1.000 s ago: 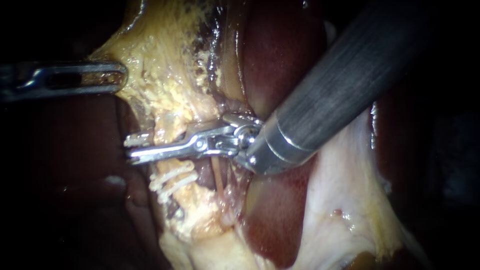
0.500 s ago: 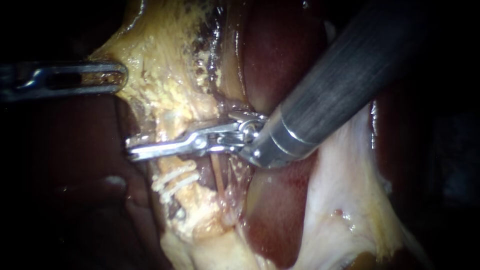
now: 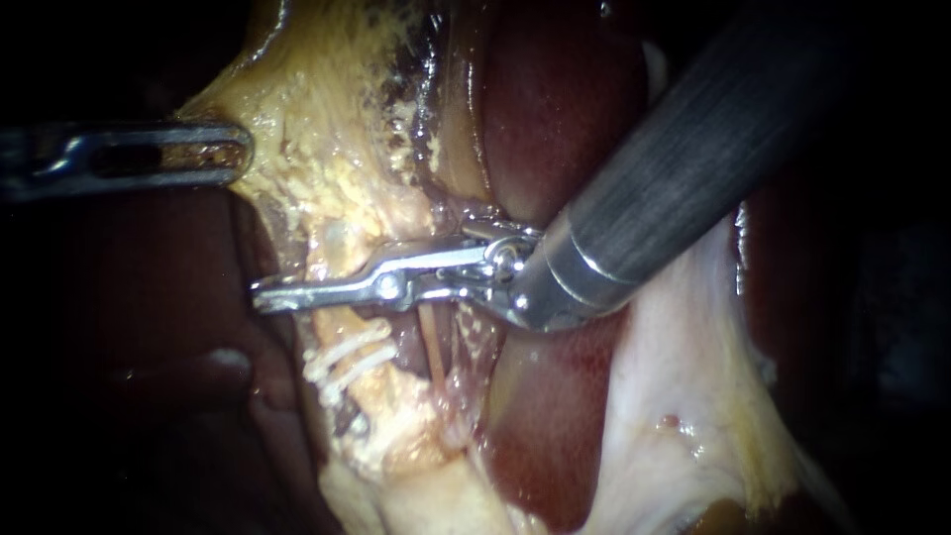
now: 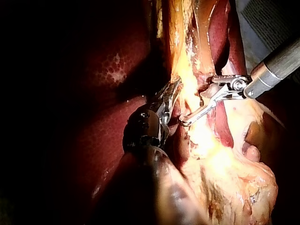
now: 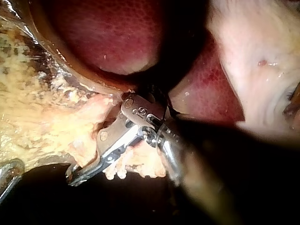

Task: Clipping third clip left tube

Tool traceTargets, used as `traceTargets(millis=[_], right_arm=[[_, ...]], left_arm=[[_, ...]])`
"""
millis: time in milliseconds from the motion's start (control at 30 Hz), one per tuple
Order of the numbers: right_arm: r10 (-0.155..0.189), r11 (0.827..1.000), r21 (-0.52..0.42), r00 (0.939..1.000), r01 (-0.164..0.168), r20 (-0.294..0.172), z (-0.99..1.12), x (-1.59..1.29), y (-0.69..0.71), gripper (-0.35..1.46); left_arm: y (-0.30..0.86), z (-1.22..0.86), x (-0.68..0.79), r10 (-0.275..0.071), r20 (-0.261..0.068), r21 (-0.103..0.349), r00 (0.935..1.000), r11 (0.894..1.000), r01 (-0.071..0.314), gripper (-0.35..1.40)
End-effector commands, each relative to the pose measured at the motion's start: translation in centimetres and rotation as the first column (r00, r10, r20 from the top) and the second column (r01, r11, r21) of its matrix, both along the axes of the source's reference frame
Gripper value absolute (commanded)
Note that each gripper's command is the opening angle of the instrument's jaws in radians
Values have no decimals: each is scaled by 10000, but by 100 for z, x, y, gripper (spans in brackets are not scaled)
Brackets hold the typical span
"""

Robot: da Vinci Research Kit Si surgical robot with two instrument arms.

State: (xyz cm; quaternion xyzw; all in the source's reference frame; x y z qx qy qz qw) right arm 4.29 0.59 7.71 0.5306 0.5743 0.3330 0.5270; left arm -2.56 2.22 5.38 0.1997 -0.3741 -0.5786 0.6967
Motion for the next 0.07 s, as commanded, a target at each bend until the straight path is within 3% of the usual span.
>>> traceTargets(millis=[33, 67], right_arm=[[-2, 10000, -2, 10000, 2, -4, 0, 0, 0, -35], [-3, 10000, -3, 10000, 3, -4, 1, -1, 0, -35]], left_arm=[[0, 0, 0, 1, 2, 1, 10000, 10000, -1, -35], [0, 0, 0, 1, 2, 1, 10000, 10000, -1, -35]])
